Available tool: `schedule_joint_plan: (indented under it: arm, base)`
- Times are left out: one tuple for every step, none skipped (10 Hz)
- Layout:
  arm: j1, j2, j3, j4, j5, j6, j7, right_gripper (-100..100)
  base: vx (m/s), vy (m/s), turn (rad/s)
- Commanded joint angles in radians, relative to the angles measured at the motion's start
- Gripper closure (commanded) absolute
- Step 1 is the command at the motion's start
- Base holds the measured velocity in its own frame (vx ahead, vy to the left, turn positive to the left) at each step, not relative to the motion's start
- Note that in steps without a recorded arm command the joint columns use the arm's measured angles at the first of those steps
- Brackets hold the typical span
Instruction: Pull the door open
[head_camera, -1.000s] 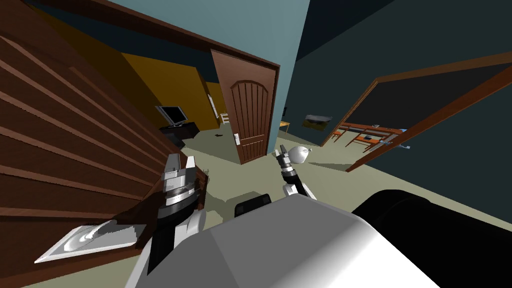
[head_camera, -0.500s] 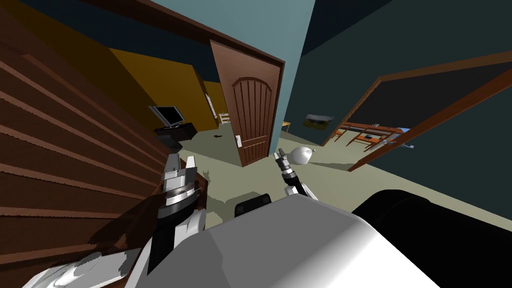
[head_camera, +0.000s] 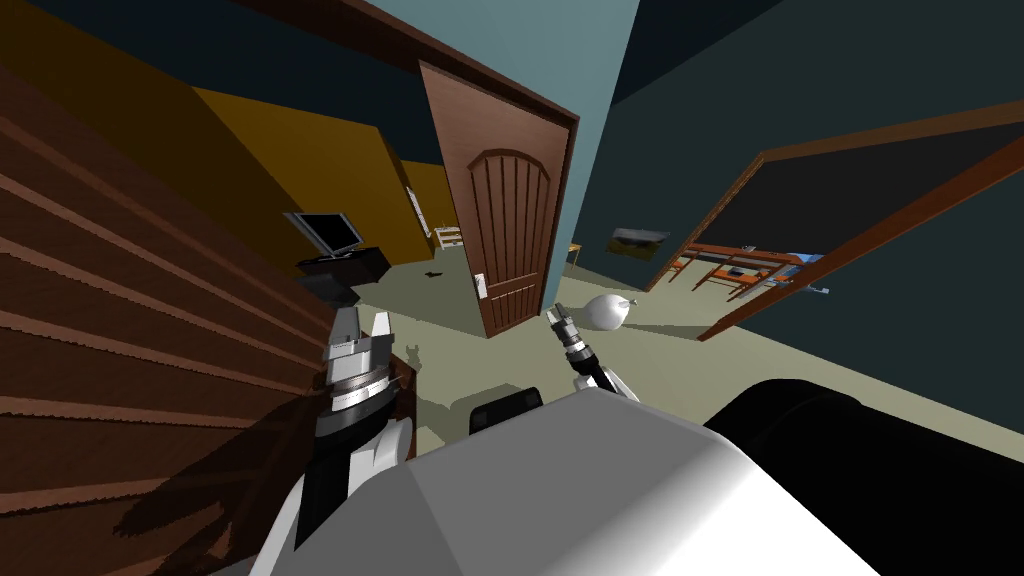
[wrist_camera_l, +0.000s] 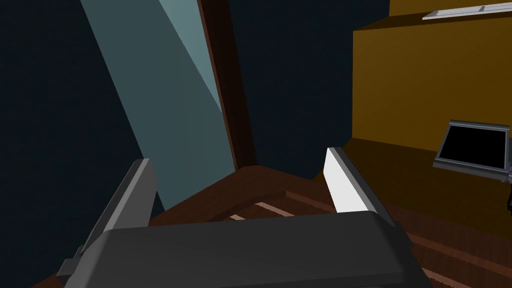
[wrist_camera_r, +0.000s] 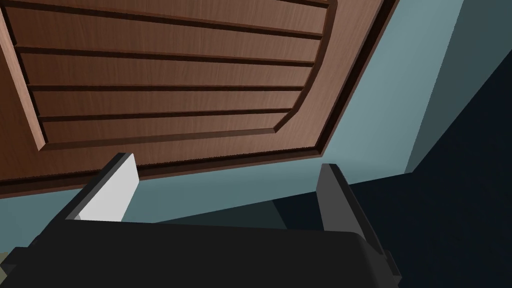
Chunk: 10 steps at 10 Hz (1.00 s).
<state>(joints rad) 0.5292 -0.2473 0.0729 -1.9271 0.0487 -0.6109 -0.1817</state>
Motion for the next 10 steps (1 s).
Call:
schedule_joint_plan:
  arm:
    - [0.000,-0.023,-0.002,0.028,0.002,-0.019,-0.025,-100]
    - [0.000,-0.041,-0.002,0.050,0.005,-0.032,-0.043,-100]
    - [-0.001,-0.059,-0.002,0.073,0.009,-0.045,-0.062,-100]
    - [-0.001,-0.068,-0.002,0.084,0.010,-0.051,-0.071,-100]
    - [-0.001,-0.086,-0.001,0.106,0.014,-0.064,-0.089,-100]
    - [-0.002,-0.103,-0.001,0.129,0.017,-0.077,-0.108,-100]
    - [-0.002,-0.121,-0.001,0.151,0.021,-0.090,-0.127,-100]
    - [-0.002,-0.139,0.000,0.173,0.024,-0.103,-0.146,-100]
    - [-0.002,-0.147,0.000,0.184,0.026,-0.109,-0.155,-100]
    - [-0.003,-0.165,0.000,0.206,0.029,-0.122,-0.174,-100]
  base:
    - [0.163,0.134,-0.048]
    - [0.166,0.127,-0.041]
    - [0.184,0.135,-0.050]
    - [0.142,0.124,-0.045]
    - [0.155,0.135,-0.047]
    - [0.149,0.132,-0.057]
    - [0.171,0.150,-0.065]
    - [0.194,0.167,-0.062]
    - [0.155,0.170,-0.036]
    - [0.138,0.142,-0.049]
